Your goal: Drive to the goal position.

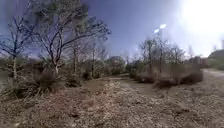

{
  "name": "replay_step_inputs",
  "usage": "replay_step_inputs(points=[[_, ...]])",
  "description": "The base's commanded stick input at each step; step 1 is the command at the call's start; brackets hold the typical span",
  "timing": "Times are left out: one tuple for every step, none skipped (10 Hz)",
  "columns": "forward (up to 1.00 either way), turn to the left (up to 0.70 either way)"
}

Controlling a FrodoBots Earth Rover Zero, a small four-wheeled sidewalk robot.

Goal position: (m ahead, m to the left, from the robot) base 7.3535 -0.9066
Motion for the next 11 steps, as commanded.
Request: replay_step_inputs(points=[[0.7, -0.1], [0.7, -0.13], [0.7, -0.1], [0.7, -0.08], [0.7, -0.09], [0.7, -0.15], [0.7, -0.14], [0.7, -0.11], [0.7, -0.12], [0.7, -0.16], [0.7, -0.19]])
